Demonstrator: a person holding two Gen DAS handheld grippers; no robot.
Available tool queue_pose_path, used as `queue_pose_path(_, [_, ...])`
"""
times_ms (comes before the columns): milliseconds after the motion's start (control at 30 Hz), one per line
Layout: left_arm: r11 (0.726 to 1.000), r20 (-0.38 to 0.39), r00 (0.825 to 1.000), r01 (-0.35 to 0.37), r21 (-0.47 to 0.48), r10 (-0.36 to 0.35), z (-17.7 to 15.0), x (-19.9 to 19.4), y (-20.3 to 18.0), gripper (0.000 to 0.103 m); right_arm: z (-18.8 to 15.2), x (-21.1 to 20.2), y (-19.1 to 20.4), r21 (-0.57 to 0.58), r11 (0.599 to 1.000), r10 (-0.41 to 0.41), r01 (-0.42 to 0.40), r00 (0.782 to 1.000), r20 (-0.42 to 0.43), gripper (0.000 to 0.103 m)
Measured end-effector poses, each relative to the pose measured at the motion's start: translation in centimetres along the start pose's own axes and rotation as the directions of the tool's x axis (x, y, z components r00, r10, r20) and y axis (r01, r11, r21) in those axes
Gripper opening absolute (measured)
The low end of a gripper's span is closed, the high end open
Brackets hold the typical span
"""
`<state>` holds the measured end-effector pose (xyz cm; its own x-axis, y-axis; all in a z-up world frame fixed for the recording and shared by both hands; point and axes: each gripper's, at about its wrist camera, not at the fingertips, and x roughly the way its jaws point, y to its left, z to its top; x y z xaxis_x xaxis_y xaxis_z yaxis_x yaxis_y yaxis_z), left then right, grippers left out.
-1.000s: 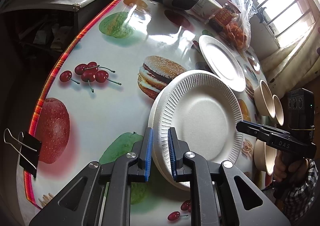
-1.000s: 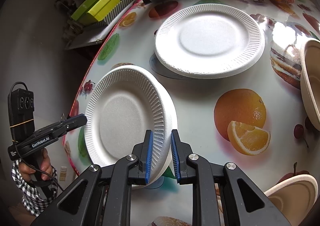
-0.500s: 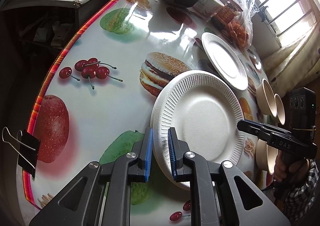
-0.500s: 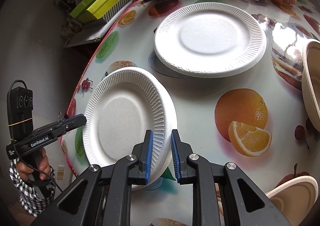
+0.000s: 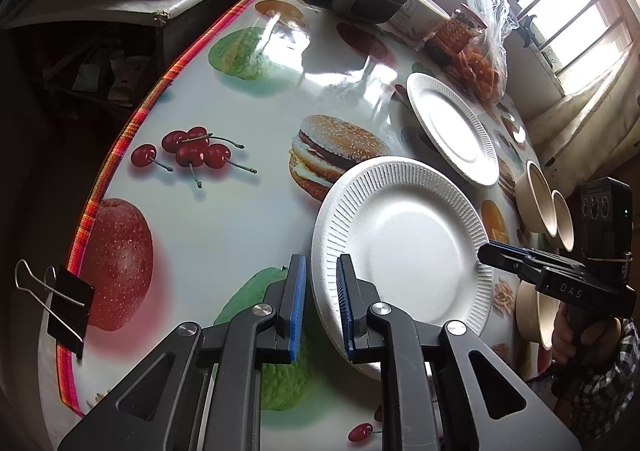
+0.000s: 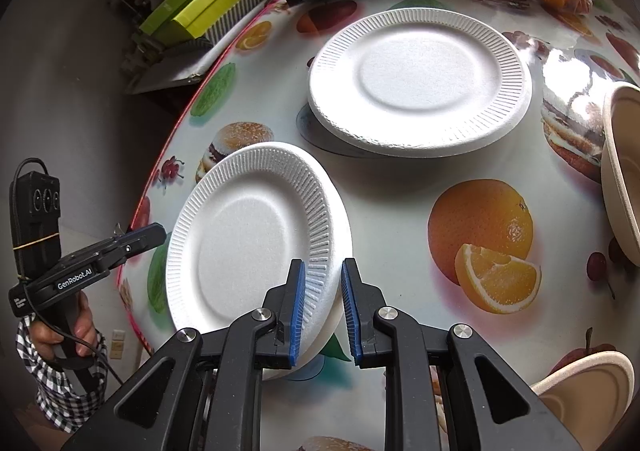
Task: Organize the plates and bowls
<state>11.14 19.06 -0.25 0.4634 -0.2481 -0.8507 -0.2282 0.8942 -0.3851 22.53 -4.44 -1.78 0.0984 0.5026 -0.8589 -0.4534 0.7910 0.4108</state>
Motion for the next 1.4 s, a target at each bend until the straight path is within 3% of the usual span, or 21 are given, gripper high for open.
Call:
queue_pose_path(667, [1.000, 0.007, 1.000, -0.005, 0.016, 0.005, 0.9, -0.2, -0.9, 0.022, 0.2, -0.9, 0.0, -0.006, 1.000, -0.030, 0.031, 0.999, 0.026, 0.030])
queue_pose_path(933, [0.999, 0.013, 1.000, 0.000, 0.053, -0.001, 2.7, -0.2, -2.9, 0.023, 0.8, -2.9, -0.2, -0.026, 0.998, -0.051, 0.053, 0.995, 0.083, 0.043])
queue_pose_path(1400, [0.992, 0.001, 0.999, 0.042, 0.119, -0.043, 7.7, 2.6, -7.3, 0.023, 5.8, -7.4, -5.1, 0.028, 0.987, -0.161, 0.159, 0.968, 0.190, 0.046])
